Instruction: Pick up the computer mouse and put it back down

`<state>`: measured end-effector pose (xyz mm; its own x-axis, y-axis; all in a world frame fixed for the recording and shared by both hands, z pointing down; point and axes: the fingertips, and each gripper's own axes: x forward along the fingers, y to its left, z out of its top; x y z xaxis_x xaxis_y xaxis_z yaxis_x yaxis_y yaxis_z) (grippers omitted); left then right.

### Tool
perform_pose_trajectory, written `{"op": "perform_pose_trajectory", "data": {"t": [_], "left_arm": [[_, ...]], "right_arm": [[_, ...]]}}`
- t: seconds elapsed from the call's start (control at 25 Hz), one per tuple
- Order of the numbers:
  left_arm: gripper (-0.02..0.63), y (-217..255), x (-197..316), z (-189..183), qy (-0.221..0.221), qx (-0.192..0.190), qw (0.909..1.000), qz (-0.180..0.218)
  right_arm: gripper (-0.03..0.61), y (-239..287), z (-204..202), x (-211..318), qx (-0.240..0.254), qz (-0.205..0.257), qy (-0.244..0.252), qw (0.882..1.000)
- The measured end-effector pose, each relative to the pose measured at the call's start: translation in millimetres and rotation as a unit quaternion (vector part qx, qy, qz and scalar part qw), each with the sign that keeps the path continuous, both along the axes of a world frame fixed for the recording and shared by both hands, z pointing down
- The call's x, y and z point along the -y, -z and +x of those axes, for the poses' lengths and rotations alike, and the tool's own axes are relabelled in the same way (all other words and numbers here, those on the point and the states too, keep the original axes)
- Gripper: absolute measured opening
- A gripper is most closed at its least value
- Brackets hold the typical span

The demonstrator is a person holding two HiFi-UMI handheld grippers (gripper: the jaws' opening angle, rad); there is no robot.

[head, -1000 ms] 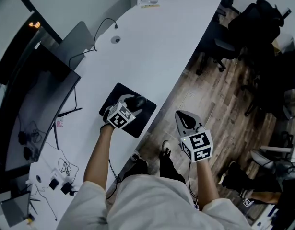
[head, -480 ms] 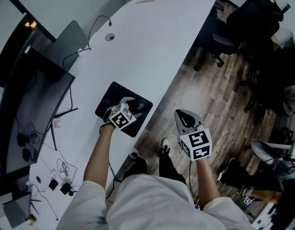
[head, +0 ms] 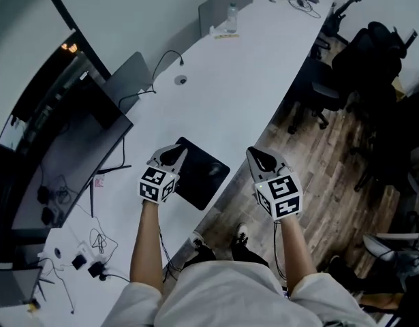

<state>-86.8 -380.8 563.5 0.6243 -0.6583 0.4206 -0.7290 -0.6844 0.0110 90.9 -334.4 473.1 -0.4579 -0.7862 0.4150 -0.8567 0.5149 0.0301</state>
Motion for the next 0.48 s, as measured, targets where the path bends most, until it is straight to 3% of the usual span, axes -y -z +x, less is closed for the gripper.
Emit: {"op": "perform_pose_trajectory", "data": {"t": [0.04, 0.24, 0.48], "left_arm": [[0.032, 20.6, -0.3, -12.3, 0.026, -0.01, 0.9995, 0.015], [0.017, 120.2, -23.9, -59.8, 0.088, -0.054, 0.9903, 0.094], [0.017, 200.7, -54.7, -100.0, 0.131, -0.012, 0.9766, 0.171]], "right_arm": [[0.015, 13.1, -6.1, 4.2, -0.004, 0.015, 0.01, 1.0], [0.015, 74.2, -40.1, 17.6, -0.014, 0.081, 0.047, 0.995], [0.015, 134.3, -85.5, 14.7, -0.017, 0.144, 0.096, 0.985]]}}
